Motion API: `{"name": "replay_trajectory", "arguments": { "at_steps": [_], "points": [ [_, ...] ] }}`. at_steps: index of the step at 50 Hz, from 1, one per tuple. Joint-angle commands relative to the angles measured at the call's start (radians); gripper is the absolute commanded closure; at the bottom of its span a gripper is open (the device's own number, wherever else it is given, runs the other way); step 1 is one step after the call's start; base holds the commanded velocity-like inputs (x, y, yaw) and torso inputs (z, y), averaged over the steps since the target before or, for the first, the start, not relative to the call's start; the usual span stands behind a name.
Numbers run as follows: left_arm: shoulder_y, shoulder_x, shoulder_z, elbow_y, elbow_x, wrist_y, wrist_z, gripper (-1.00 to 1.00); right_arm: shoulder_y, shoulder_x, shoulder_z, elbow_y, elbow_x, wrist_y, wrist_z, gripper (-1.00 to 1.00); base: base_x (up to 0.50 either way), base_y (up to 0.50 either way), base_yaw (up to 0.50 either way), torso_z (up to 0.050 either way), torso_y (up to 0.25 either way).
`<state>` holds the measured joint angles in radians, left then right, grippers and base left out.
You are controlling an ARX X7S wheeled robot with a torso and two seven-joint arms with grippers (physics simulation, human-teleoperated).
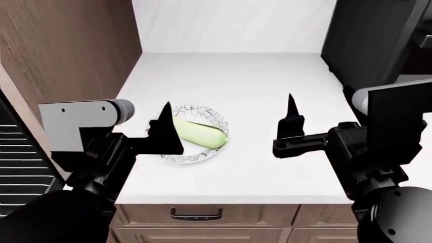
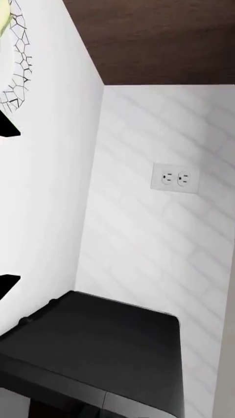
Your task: Place the corn on the rack of the oven.
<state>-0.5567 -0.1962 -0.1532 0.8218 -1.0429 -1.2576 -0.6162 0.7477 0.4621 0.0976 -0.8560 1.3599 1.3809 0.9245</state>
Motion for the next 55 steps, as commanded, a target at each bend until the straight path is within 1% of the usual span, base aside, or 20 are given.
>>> {"name": "replay_trajectory", "arguments": {
  "at_steps": [1, 20, 23, 26, 30, 33, 36, 37, 39, 43, 48, 55],
  "points": [
    [-0.004, -0.016, 0.008, -0.005, -0.005, 0.018, -0.01, -1.0, 0.01, 0.013, -0.018, 0.009, -0.003, -0.014, -0.004, -1.0, 0.2, 0.0, 0.0, 0.0, 0.0],
    [0.002, -0.035, 0.033, -0.022, 0.004, 0.053, -0.009, -1.0, -0.002, 0.026, -0.048, 0.018, -0.044, -0.046, -0.021, -1.0, 0.13, 0.0, 0.0, 0.0, 0.0],
    [-0.003, -0.038, 0.037, -0.026, 0.006, 0.057, -0.008, -1.0, 0.003, 0.035, -0.065, 0.009, -0.058, -0.057, -0.062, -1.0, 0.0, 0.0, 0.0, 0.0, 0.005],
    [-0.003, -0.045, 0.049, -0.04, 0.027, 0.073, 0.004, -1.0, 0.014, 0.039, -0.057, 0.028, -0.032, -0.06, -0.068, -1.0, 0.0, 0.0, 0.0, 0.0, 0.0],
    [-0.012, -0.049, 0.056, -0.051, 0.032, 0.079, 0.006, -1.0, 0.023, 0.076, -0.059, 0.051, 0.041, -0.054, -0.159, -1.0, 0.0, 0.0, 0.0, 0.0, 0.0],
    [-0.019, -0.053, 0.059, -0.059, 0.036, 0.084, 0.01, -1.0, 0.016, 0.17, -0.042, 0.041, 0.14, -0.038, -0.356, -1.0, 0.0, 0.0, 0.0, 0.0, 0.0],
    [-0.015, -0.056, 0.071, -0.069, 0.05, 0.098, 0.021, -1.0, 0.023, 0.199, -0.007, 0.06, 0.112, -0.067, -0.47, -1.0, 0.0, 0.0, 0.0, 0.0, 0.0],
    [-0.017, -0.056, 0.075, -0.074, 0.055, 0.101, 0.024, -1.0, 0.023, 0.213, -0.01, 0.053, 0.097, -0.07, -0.536, -1.0, 0.0, 0.0, 0.0, 0.0, 0.0],
    [-0.022, -0.057, 0.08, -0.077, 0.056, 0.102, 0.023, -1.0, 0.044, 0.216, -0.023, 0.076, 0.098, -0.071, -0.59, -1.0, 0.0, 0.0, 0.0, 0.0, 0.0],
    [-0.025, -0.06, 0.087, -0.084, 0.06, 0.105, 0.023, -1.0, 0.094, 0.213, -0.116, 0.149, 0.023, -0.037, -0.664, -1.0, 0.0, 0.0, 0.0, 0.0, 0.0],
    [-0.024, -0.062, 0.093, -0.091, 0.065, 0.115, 0.026, -1.0, 0.109, 0.198, -0.231, 0.222, -0.135, -0.07, -0.769, -1.0, 0.0, 0.0, 0.0, 0.0, 0.0],
    [-0.017, -0.064, 0.099, -0.091, 0.064, 0.123, 0.026, -1.0, 0.118, 0.18, -0.368, 0.284, -0.206, -0.063, -0.856, -1.0, 0.0, 0.0, 0.0, 0.0, 0.0]
  ]
}}
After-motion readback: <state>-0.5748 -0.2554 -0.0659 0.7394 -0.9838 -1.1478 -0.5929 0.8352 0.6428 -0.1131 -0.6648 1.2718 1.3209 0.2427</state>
